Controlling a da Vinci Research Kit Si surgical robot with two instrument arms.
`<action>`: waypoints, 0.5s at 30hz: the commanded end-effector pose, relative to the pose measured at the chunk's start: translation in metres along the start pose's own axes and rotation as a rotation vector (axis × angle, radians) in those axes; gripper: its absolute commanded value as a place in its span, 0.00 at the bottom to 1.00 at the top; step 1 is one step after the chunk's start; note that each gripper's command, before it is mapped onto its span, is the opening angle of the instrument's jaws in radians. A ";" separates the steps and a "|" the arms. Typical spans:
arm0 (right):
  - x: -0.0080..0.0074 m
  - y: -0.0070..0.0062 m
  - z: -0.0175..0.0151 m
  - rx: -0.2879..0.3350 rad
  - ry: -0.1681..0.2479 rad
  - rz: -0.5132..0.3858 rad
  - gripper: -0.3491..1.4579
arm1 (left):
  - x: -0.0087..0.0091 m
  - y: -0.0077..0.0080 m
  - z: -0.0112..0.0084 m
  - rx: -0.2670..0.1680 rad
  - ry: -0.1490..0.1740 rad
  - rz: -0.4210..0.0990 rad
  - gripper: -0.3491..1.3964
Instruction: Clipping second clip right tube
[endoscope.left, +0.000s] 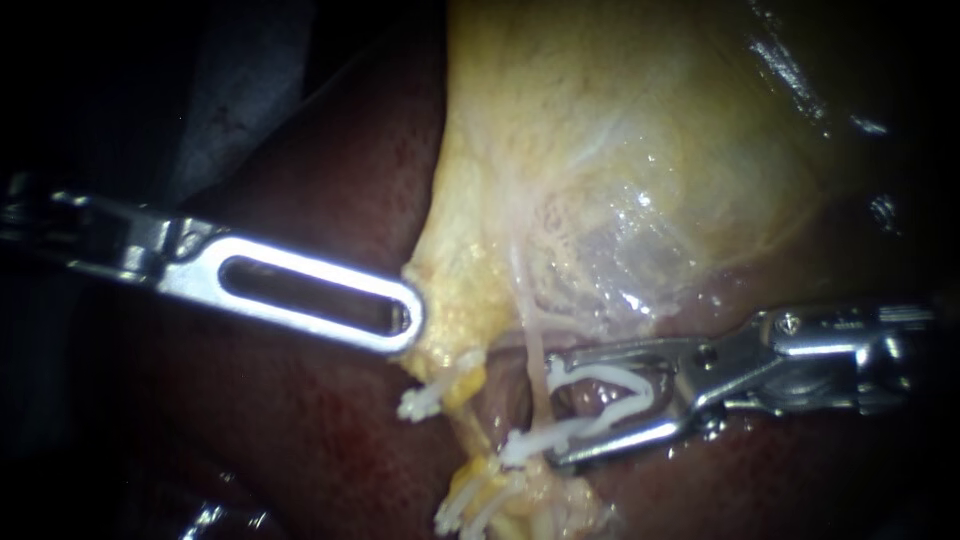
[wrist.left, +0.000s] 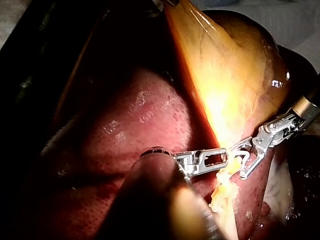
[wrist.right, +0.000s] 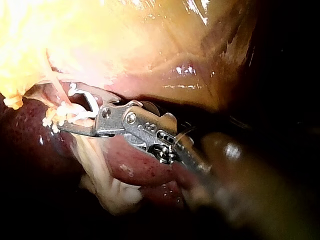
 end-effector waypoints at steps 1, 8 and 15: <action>0.0000 0.0001 0.0001 0.000 0.000 0.000 0.49 | 0.0000 0.0000 0.0000 0.002 -0.002 0.000 0.00; 0.0005 0.0006 0.0013 -0.007 0.003 0.002 0.49 | 0.0001 -0.0002 0.0001 0.002 0.000 -0.001 0.00; 0.0010 0.0008 0.0027 -0.006 0.001 0.004 0.48 | 0.0001 -0.0002 0.0001 0.003 0.002 -0.001 0.00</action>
